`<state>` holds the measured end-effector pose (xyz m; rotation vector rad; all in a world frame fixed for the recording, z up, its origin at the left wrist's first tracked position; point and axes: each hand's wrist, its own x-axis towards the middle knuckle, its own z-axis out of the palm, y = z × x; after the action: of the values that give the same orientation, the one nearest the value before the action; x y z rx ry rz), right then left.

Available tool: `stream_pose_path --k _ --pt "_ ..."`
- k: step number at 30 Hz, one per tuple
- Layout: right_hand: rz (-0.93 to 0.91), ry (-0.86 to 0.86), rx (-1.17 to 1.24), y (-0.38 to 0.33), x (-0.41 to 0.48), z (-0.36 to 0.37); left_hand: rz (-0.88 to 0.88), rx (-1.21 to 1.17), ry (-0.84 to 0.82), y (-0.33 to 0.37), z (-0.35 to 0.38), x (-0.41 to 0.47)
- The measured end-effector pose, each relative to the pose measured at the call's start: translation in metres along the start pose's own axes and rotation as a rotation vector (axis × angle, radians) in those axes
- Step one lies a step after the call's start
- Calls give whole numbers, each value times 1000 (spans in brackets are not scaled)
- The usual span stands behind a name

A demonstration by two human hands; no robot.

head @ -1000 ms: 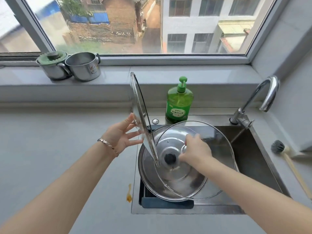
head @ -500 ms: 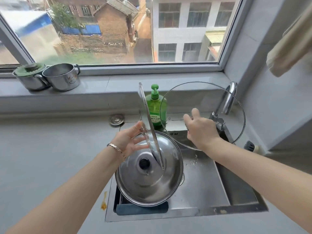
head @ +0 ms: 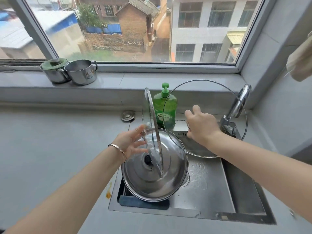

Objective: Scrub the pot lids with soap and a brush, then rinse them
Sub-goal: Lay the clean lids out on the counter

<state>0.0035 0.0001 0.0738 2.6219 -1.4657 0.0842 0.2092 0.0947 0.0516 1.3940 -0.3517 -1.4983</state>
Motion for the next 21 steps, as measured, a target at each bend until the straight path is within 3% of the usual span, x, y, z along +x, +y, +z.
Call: stream_pose_path --k 6,10,17,21 --pt "75 -282 318 -50 25 -8 79 127 217 27 -70 -10" --pt "36 -364 388 -106 47 -2 144 335 419 39 -147 -16" --pt "-27 -432 421 -262 73 9 161 698 683 74 -305 -48" --pt "-15 -501 485 -361 91 13 108 944 727 100 -407 -67"
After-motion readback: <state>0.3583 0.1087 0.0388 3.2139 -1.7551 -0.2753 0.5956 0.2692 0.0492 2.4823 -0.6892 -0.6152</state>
